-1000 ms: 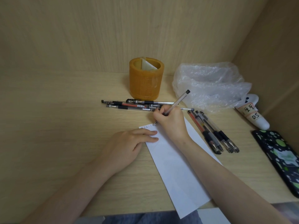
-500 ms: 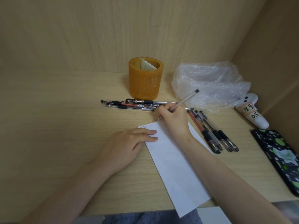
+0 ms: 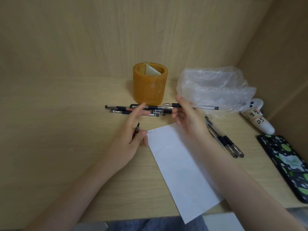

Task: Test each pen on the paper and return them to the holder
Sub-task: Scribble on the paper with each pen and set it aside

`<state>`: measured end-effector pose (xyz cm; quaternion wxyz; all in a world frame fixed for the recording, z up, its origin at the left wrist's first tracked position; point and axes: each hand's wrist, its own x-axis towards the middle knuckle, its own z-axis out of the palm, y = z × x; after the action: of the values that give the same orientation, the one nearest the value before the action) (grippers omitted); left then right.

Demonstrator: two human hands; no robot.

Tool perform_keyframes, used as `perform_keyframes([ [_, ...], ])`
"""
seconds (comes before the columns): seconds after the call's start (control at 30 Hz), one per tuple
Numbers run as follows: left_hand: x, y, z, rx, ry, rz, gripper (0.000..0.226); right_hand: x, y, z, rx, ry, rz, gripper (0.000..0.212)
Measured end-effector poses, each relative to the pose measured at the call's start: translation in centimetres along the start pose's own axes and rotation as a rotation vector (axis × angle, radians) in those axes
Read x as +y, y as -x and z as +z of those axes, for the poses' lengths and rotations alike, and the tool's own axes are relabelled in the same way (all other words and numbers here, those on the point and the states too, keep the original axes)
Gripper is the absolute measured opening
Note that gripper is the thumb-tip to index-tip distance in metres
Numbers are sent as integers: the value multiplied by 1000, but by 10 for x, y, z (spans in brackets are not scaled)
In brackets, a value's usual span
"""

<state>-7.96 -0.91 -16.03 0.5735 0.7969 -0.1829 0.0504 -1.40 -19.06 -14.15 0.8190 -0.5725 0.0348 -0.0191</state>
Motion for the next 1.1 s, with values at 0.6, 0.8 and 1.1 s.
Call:
perform_keyframes([
  [0.6,18,-5,-4,-277,101,-32,104,-8,44,12,-251,230,-24,39],
  [0.8,21,-2,-2,-300,104,-57,103,-5,43,12,-301,293,-37,37],
  [1.1,21,-2,-4,-26,61,-138,43,-11,49,6,-365,386,-48,34],
])
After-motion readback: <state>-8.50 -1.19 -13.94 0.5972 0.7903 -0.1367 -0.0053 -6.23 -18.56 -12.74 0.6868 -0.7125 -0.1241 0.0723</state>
